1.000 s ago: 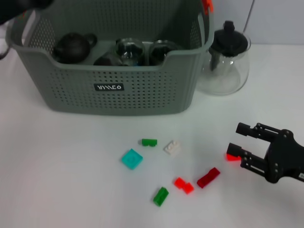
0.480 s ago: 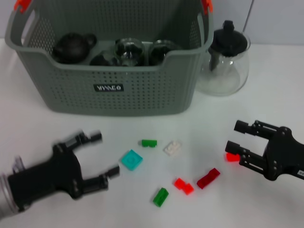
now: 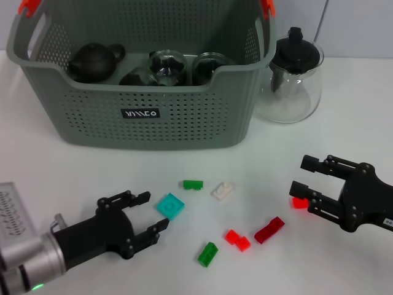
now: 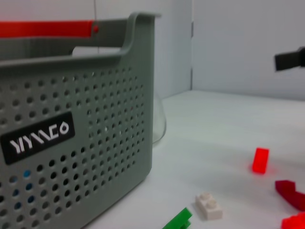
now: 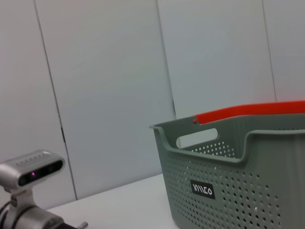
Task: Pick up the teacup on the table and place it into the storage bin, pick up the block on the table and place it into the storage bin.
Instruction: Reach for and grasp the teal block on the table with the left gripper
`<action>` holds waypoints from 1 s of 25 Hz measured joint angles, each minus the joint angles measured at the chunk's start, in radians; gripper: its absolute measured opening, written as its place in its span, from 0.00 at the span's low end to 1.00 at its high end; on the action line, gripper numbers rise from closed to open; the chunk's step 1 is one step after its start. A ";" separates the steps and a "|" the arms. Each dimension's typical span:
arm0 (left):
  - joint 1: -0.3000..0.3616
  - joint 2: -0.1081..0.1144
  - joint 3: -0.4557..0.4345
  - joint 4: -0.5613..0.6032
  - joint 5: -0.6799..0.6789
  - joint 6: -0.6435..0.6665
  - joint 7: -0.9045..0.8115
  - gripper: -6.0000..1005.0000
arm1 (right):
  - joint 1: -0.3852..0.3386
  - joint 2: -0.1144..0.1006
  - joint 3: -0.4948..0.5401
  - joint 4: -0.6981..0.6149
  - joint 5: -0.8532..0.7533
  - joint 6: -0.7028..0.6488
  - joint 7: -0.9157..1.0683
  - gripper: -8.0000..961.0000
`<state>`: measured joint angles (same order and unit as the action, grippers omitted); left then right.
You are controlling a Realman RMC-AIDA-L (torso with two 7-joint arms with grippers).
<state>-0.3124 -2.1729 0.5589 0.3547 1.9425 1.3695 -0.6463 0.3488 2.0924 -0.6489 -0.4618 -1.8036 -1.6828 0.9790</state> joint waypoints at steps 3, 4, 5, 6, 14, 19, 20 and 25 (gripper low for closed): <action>-0.027 -0.001 -0.002 -0.060 -0.034 -0.062 0.057 0.67 | -0.003 0.000 0.000 0.000 0.000 0.000 0.002 0.62; -0.036 -0.001 -0.003 -0.080 -0.047 -0.082 0.072 0.66 | -0.004 0.000 0.000 0.000 0.000 0.000 0.002 0.62; -0.041 -0.002 -0.003 -0.086 -0.052 -0.092 0.077 0.66 | -0.005 0.000 0.000 0.000 0.000 0.000 0.002 0.62; -0.047 -0.002 -0.003 -0.097 -0.058 -0.106 0.084 0.65 | -0.006 0.000 0.000 0.000 0.000 0.000 0.002 0.62; -0.063 -0.002 -0.003 -0.123 -0.061 -0.125 0.091 0.63 | -0.009 -0.002 0.000 0.000 0.002 0.000 0.003 0.62; -0.060 -0.002 -0.003 -0.125 -0.063 -0.106 0.092 0.63 | -0.008 -0.005 0.000 0.000 0.003 0.000 0.003 0.62; -0.059 -0.002 -0.003 -0.125 -0.063 -0.106 0.092 0.64 | -0.008 -0.005 0.000 0.000 0.003 0.000 0.003 0.62; -0.058 -0.002 -0.004 -0.126 -0.063 -0.115 0.096 0.63 | -0.008 -0.005 0.000 0.000 0.003 0.000 0.003 0.62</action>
<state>-0.3706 -2.1752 0.5552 0.2286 1.8790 1.2543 -0.5500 0.3406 2.0877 -0.6489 -0.4617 -1.8005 -1.6828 0.9818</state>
